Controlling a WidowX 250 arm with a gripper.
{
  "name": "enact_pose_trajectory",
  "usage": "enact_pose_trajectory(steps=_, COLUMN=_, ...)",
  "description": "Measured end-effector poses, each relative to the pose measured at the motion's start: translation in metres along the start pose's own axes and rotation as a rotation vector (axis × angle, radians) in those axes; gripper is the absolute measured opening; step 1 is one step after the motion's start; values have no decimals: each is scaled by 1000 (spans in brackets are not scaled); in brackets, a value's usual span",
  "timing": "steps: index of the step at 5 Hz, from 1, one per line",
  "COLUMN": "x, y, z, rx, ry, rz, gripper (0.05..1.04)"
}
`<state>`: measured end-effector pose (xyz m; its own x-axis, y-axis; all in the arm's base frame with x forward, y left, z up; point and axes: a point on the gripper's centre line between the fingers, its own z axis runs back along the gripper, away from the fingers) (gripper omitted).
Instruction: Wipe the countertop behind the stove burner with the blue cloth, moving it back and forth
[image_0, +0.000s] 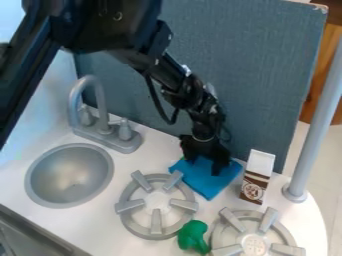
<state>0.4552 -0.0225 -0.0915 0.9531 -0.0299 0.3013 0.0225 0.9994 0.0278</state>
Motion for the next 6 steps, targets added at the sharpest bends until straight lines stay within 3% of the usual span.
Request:
enact_pose_trajectory(steps=1, x=-1, y=4, z=-7, rx=14, ry=11, rz=12, gripper=1001)
enact_pose_trajectory(steps=2, x=4, y=32, z=-5, rx=50, ry=6, rz=77, gripper=1001)
enact_pose_trajectory(steps=5, x=-12, y=135, z=-8, rx=186, ry=74, rz=347, gripper=1001)
enact_pose_trajectory(steps=6, x=-15, y=136, z=-8, rx=152, ry=91, rz=361, gripper=1001)
